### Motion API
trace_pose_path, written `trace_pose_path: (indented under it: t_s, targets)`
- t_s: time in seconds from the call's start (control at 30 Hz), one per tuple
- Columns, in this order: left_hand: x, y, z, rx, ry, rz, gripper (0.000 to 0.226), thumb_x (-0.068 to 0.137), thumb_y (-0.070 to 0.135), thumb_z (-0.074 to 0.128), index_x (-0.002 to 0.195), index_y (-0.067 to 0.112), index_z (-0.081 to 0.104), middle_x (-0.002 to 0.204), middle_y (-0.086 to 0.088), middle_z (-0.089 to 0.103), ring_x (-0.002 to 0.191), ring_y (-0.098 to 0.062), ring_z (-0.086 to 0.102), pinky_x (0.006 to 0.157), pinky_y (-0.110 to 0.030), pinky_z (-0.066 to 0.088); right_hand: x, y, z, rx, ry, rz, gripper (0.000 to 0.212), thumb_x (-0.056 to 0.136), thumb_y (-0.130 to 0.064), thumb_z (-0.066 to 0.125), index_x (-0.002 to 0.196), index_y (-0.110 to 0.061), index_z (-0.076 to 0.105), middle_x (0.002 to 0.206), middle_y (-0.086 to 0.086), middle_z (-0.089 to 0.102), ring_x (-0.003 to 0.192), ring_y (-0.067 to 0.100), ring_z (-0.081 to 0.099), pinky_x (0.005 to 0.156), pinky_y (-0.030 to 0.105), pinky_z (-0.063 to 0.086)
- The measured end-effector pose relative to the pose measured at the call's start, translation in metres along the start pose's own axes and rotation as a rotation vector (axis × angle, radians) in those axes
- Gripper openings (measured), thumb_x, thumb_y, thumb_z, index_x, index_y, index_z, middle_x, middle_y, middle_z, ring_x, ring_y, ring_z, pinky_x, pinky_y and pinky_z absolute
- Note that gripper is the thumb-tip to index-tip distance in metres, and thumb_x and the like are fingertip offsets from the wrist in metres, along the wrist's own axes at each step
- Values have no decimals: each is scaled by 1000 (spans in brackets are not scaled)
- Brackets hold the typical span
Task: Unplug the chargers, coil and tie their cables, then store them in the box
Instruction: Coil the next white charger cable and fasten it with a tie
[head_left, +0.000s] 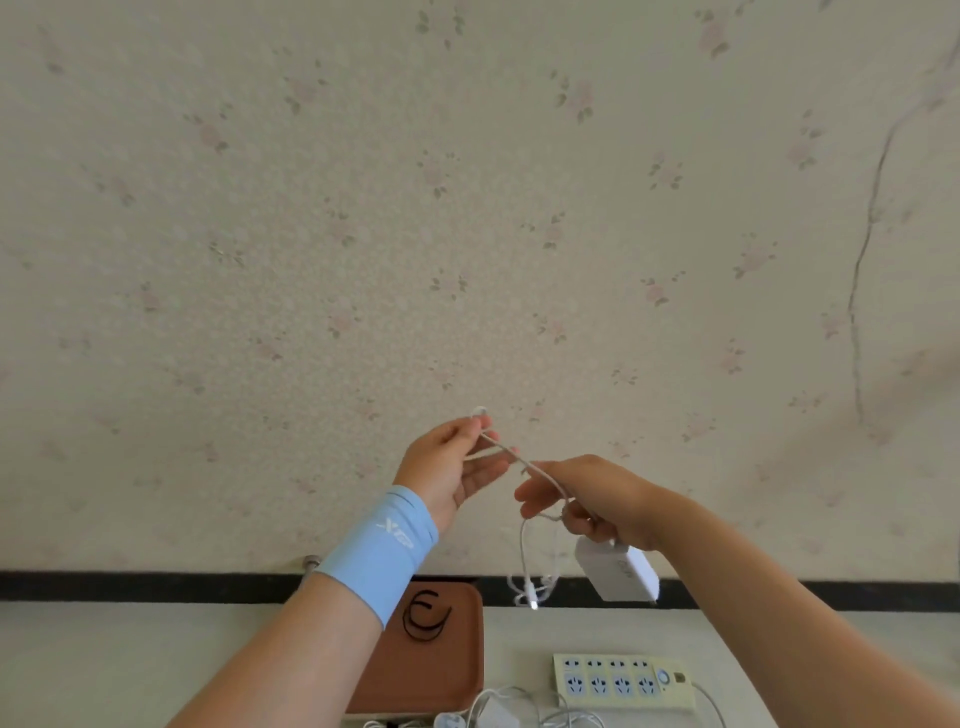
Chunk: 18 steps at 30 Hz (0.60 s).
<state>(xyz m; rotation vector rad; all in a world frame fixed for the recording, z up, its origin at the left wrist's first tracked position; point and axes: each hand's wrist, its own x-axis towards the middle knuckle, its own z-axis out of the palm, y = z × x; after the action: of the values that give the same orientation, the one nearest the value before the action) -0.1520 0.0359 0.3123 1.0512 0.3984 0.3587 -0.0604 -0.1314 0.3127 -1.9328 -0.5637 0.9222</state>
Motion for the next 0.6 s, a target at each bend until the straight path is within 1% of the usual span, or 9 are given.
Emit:
trace_pose_path:
  t_s: [0.07, 0.13, 0.2, 0.27, 0.37, 0.43, 0.5, 0.57, 0.6]
  targets:
    - [1, 3, -2, -185, 11, -33, 17, 102, 14, 51, 102, 3, 65, 87, -10, 68, 76, -25, 75, 60, -25, 60, 2, 1, 2, 37, -94, -20, 60, 102, -55, 42, 107, -5, 74, 109, 7, 77, 56, 12, 40, 51, 25, 22]
    - [3, 5, -4, -311, 39, -42, 16, 102, 13, 50, 100, 3, 62, 85, -10, 67, 72, -24, 75, 56, -23, 59, 2, 0, 4, 79, -176, -32, 76, 102, -62, 27, 99, -1, 72, 111, 14, 75, 59, 13, 41, 52, 25, 23]
    - [8, 8, -8, -413, 88, -27, 15, 102, 13, 50, 97, 3, 59, 87, -11, 65, 70, -24, 75, 54, -22, 58, 1, -2, 4, 88, -214, -38, 79, 102, -65, 22, 96, -2, 69, 111, 16, 75, 60, 14, 42, 52, 25, 25]
    - [14, 11, -16, -500, 150, -4, 14, 102, 14, 51, 95, 3, 58, 91, -13, 65, 70, -26, 75, 54, -23, 59, 0, -4, 5, 36, -206, -58, 64, 104, -57, 30, 97, -4, 66, 111, 12, 76, 60, 12, 43, 51, 24, 26]
    - [14, 13, -22, -538, 197, 16, 19, 101, 19, 54, 93, 3, 59, 93, -11, 65, 74, -28, 75, 62, -28, 62, 2, -3, 9, -113, -142, -76, 37, 108, -33, 42, 105, -5, 67, 105, 7, 78, 55, 9, 42, 49, 24, 28]
    - [11, 9, -20, -390, 172, -7, 22, 101, 26, 55, 102, 4, 61, 97, -11, 67, 83, -27, 71, 69, -33, 63, 2, -1, 11, -115, -82, -83, 36, 108, -30, 42, 109, -5, 68, 99, 7, 79, 53, 11, 41, 49, 25, 29]
    - [8, 0, -15, -59, 130, -61, 23, 100, 26, 55, 111, 6, 60, 104, -11, 66, 87, -25, 68, 68, -33, 59, 2, -1, 12, -42, -21, -108, 37, 108, -30, 43, 110, -3, 69, 96, 8, 79, 50, 12, 40, 49, 26, 29]
    - [3, -9, -7, 268, 67, -117, 17, 99, 10, 54, 115, 6, 56, 106, -13, 63, 83, -24, 68, 68, -32, 56, 3, -3, 10, 81, 47, -146, 37, 108, -28, 44, 108, -1, 68, 92, 12, 78, 46, 13, 37, 46, 24, 28]
    - [0, -12, -3, 404, 10, -151, 21, 97, 2, 51, 117, 6, 54, 105, -13, 63, 81, -24, 68, 70, -32, 56, 3, -4, 9, 141, 81, -163, 37, 108, -27, 44, 107, 1, 67, 89, 13, 77, 45, 13, 35, 45, 24, 27]
